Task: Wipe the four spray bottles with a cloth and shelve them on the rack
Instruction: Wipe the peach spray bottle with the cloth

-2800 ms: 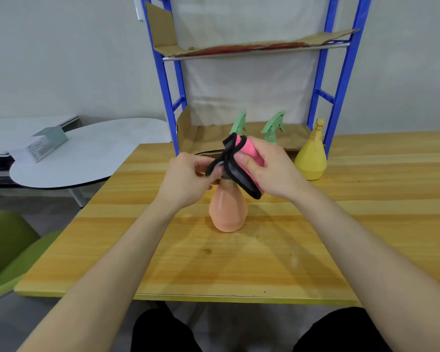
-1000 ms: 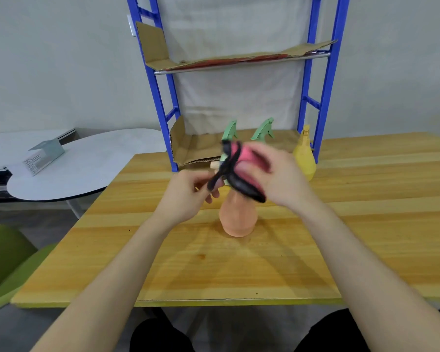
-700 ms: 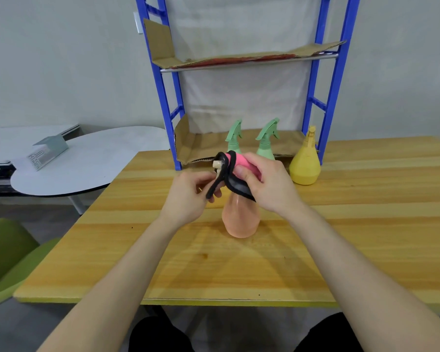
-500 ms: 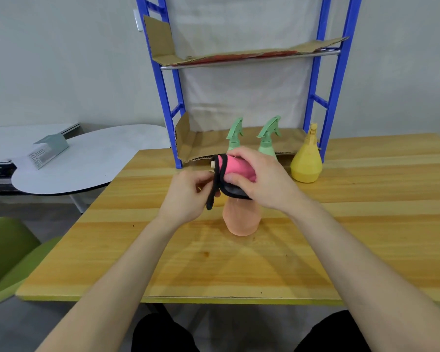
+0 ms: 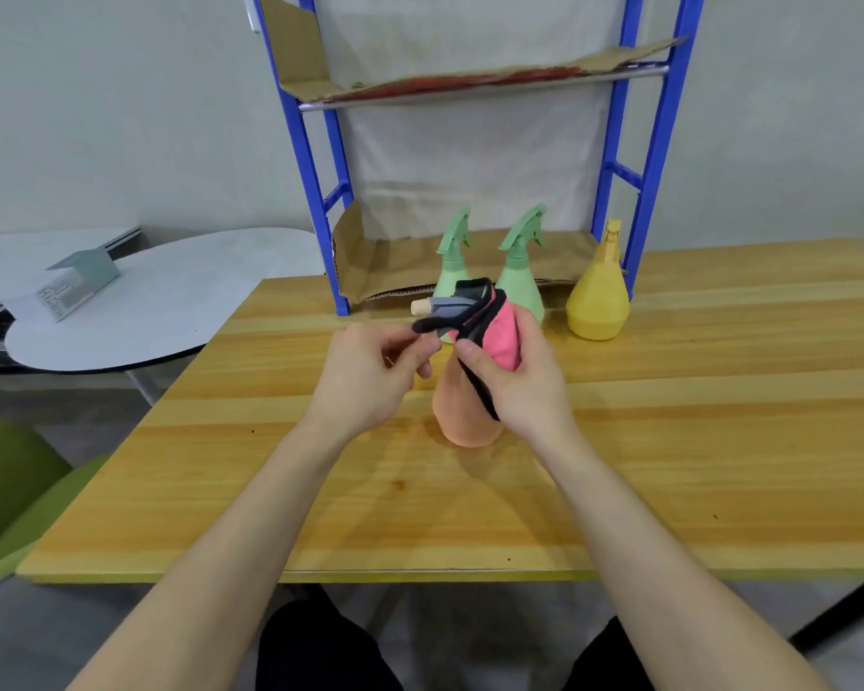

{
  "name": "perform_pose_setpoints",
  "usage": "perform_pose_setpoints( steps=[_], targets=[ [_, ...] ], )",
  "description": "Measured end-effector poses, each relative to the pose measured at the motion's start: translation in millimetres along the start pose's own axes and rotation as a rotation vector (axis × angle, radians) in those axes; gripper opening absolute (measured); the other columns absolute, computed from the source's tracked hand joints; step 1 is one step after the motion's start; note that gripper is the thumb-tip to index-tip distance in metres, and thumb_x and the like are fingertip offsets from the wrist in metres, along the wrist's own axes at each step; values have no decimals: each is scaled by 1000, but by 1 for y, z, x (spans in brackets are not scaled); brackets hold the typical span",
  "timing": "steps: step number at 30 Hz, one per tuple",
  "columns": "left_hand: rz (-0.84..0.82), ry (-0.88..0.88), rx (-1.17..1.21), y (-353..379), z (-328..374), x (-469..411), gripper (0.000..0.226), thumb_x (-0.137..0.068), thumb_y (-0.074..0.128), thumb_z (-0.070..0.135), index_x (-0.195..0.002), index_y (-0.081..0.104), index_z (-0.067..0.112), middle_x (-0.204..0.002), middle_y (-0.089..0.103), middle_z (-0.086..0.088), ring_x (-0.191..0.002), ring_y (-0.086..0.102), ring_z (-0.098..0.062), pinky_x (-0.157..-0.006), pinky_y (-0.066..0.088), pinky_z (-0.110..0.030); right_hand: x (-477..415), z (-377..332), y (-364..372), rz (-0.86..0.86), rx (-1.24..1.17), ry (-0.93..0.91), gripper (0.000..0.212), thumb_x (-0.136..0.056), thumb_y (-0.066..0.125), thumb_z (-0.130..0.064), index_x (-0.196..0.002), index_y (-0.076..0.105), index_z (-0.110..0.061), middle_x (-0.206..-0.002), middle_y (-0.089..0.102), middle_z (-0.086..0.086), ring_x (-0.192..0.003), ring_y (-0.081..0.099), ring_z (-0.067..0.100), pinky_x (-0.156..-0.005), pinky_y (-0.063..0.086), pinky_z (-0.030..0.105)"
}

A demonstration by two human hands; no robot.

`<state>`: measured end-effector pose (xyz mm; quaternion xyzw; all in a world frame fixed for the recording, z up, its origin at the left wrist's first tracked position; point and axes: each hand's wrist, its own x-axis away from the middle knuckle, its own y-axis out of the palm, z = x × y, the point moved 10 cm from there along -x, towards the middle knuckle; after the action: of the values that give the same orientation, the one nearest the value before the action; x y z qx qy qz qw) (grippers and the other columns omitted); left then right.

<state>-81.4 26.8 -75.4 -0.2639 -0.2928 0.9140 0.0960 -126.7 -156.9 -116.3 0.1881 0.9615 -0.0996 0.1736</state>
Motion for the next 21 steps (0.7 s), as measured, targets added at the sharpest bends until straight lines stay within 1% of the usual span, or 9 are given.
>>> perform_pose_setpoints(
  steps=[2,4,6,9,11,12,14,17,21],
  targets=[
    [4,16,-24,-2,1,0,31,-105,69,29,-77,77,18,-68,73,9,-58,64,-16,-64,55,-34,-2,9,-14,120,-95,71,24,-95,81,-31,-113,71,-18,-105,79,0,-102,73,21,-95,58,48],
    [17,22,-22,-5,1,1,29,-105,69,29,-77,77,21,-70,74,9,-58,63,-11,-65,56,-34,4,12,-19,166,-163,89,15,-97,80,-30,-106,75,-20,-101,80,4,-100,74,26,-94,59,51],
    [29,15,-38,-5,2,2,29,-104,70,30,-77,77,22,-70,74,11,-58,62,-8,-66,57,-33,12,10,-17,102,-104,74,6,-101,74,-35,-106,75,-31,-103,81,-4,-101,74,15,-90,59,38],
    [52,15,-56,-6,5,3,29,-105,69,30,-78,78,22,-70,74,11,-59,62,-7,-67,59,-36,28,15,-6,-72,-132,129,21,-111,48,-47,-111,69,-43,-101,78,-28,-98,68,-14,-86,51,12],
    [57,14,-56,-4,8,4,30,-105,69,30,-76,77,22,-67,72,13,-59,64,-12,-67,59,-38,32,10,2,-129,34,68,27,-113,39,-47,-112,64,-37,-99,73,-23,-94,62,-15,-78,45,11],
    [52,15,-59,-3,9,4,32,-105,68,29,-74,76,22,-64,71,13,-58,64,-15,-67,58,-39,31,3,6,-114,172,-3,22,-114,41,-44,-110,60,-33,-96,68,-19,-91,60,-12,-74,42,11],
    [28,23,-72,1,15,5,35,-105,68,29,-71,74,21,-62,70,11,-57,65,-17,-66,57,-39,28,-6,5,39,354,-99,14,-112,50,-34,-103,57,-26,-85,60,-16,-77,57,0,-65,40,10],
    [41,22,-77,3,18,6,37,-105,69,30,-70,74,21,-64,72,9,-58,67,-17,-66,58,-39,28,-11,-6,285,297,-112,21,-104,67,-36,-90,62,-22,-67,56,-14,-62,51,10,-56,36,14],
    [57,6,-70,0,14,4,37,-104,69,29,-69,73,21,-66,73,7,-59,67,-22,-66,59,-44,21,2,-28,358,207,-44,39,-99,75,-40,-74,60,-14,-57,54,-1,-58,48,23,-56,39,33]
  ],
)
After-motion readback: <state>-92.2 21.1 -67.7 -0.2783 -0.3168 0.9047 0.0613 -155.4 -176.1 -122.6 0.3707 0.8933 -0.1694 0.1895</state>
